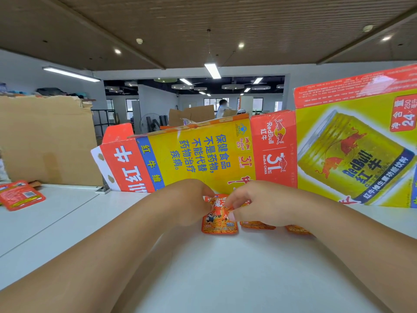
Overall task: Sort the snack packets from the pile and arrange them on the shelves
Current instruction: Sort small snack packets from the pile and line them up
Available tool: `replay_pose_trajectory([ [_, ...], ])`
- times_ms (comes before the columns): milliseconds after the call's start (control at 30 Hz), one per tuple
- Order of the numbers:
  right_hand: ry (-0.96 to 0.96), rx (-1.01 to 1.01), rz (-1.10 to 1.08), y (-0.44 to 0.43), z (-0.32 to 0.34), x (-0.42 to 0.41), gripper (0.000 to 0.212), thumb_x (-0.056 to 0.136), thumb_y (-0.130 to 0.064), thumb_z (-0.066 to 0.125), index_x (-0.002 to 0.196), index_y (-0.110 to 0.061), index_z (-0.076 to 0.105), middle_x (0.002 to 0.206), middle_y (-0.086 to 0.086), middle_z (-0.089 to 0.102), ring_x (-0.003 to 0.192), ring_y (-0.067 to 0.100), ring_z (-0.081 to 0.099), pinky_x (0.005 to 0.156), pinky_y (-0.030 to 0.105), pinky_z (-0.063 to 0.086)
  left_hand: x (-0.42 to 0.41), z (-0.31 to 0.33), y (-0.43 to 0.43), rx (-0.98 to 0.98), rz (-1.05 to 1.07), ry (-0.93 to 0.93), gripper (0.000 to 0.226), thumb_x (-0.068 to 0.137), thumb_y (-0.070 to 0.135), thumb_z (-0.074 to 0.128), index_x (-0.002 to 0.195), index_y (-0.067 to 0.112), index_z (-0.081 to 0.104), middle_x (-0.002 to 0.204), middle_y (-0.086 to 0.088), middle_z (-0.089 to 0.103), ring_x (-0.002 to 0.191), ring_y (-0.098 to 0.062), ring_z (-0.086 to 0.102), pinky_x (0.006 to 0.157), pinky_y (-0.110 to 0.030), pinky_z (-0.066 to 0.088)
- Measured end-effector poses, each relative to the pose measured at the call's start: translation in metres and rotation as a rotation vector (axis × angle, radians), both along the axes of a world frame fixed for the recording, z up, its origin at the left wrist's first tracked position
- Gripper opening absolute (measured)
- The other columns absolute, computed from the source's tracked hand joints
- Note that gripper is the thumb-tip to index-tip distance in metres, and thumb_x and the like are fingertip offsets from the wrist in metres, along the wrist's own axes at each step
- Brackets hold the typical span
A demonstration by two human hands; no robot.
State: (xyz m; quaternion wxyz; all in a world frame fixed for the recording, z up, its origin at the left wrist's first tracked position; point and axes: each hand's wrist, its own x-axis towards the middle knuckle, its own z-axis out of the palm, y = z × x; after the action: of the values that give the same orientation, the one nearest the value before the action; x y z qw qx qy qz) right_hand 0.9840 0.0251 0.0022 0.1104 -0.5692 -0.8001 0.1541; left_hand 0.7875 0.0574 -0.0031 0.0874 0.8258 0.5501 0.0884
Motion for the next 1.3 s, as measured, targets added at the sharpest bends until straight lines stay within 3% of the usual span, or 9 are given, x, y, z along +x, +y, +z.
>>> replay_pose_trajectory([
  [100,-0.005,-0.001,0.001,0.000,0.000,0.000,0.039,0.091,-0.049,0.066,0.129,-0.038,0.063,0.124,-0.017,0.064,0.102,0.004,0.059,0.074,0.019,0.042,0.000,0.000,0.000,0.003,-0.003,0.000,0.041,0.101,0.036,0.053,0.142,0.039,0.057,0.138,0.007,0.061,0.120,-0.017,0.059,0.096,-0.030,0.050],
  [267,-0.030,0.002,0.010,0.000,-0.001,0.000,0.037,0.092,-0.046,0.066,0.127,-0.035,0.065,0.115,-0.018,0.066,0.084,-0.002,0.058,0.066,0.017,0.040,-0.002,-0.004,0.003,0.016,0.003,0.010,0.042,0.099,0.039,0.054,0.140,0.042,0.058,0.139,0.007,0.061,0.120,-0.018,0.059,0.094,-0.029,0.047],
  [433,-0.051,0.039,-0.038,-0.003,0.008,0.005,0.035,0.092,-0.049,0.065,0.125,-0.036,0.066,0.120,-0.019,0.064,0.098,0.007,0.064,0.085,0.029,0.053,-0.004,-0.001,0.004,0.044,0.027,0.006,0.040,0.100,0.039,0.054,0.140,0.038,0.059,0.138,0.009,0.061,0.119,-0.016,0.059,0.090,-0.026,0.047],
  [600,-0.112,0.109,-0.104,-0.004,0.013,0.015,0.040,0.092,-0.050,0.064,0.130,-0.036,0.063,0.127,-0.016,0.062,0.109,0.010,0.059,0.095,0.033,0.050,-0.007,-0.001,0.007,0.059,0.038,-0.017,0.037,0.099,0.035,0.054,0.135,0.039,0.062,0.135,0.010,0.062,0.106,-0.014,0.058,0.082,-0.024,0.043],
  [733,-0.177,0.129,-0.111,-0.007,0.015,0.016,0.041,0.095,-0.047,0.062,0.133,-0.035,0.060,0.130,-0.013,0.061,0.111,0.011,0.058,0.093,0.031,0.050,-0.008,0.002,0.004,0.085,0.027,-0.013,0.036,0.102,0.035,0.052,0.137,0.039,0.061,0.136,0.010,0.061,0.108,-0.014,0.057,0.081,-0.025,0.042],
  [833,-0.226,0.182,-0.118,-0.009,0.018,0.017,0.041,0.094,-0.047,0.061,0.134,-0.035,0.059,0.133,-0.010,0.058,0.112,0.013,0.058,0.093,0.033,0.050,-0.012,0.009,0.000,0.111,0.023,-0.047,0.037,0.102,0.038,0.052,0.139,0.040,0.058,0.139,0.012,0.059,0.121,-0.016,0.057,0.091,-0.027,0.047],
  [1000,-0.202,0.232,-0.087,-0.018,0.029,0.011,0.041,0.095,-0.045,0.061,0.135,-0.037,0.057,0.139,-0.010,0.056,0.119,0.014,0.057,0.095,0.033,0.049,-0.002,0.017,-0.014,0.124,-0.065,-0.087,0.037,0.099,0.043,0.056,0.136,0.045,0.058,0.123,0.018,0.065,0.104,-0.011,0.060,0.090,-0.029,0.051],
  [1133,-0.259,0.291,-0.082,-0.027,0.038,-0.006,0.038,0.093,-0.045,0.061,0.131,-0.039,0.059,0.132,-0.008,0.059,0.107,0.014,0.059,0.084,0.032,0.051,0.000,0.023,-0.025,0.181,-0.112,-0.003,0.042,0.097,0.045,0.058,0.138,0.044,0.056,0.125,0.017,0.064,0.106,-0.011,0.059,0.093,-0.030,0.051],
  [1300,-0.351,0.301,-0.086,-0.044,0.050,-0.044,0.038,0.093,-0.047,0.060,0.130,-0.039,0.058,0.127,-0.007,0.060,0.110,0.017,0.059,0.092,0.037,0.052,-0.038,0.039,-0.040,0.260,-0.129,-0.004,0.041,0.097,0.045,0.059,0.138,0.042,0.057,0.126,0.016,0.063,0.103,-0.012,0.058,0.089,-0.027,0.049],
])
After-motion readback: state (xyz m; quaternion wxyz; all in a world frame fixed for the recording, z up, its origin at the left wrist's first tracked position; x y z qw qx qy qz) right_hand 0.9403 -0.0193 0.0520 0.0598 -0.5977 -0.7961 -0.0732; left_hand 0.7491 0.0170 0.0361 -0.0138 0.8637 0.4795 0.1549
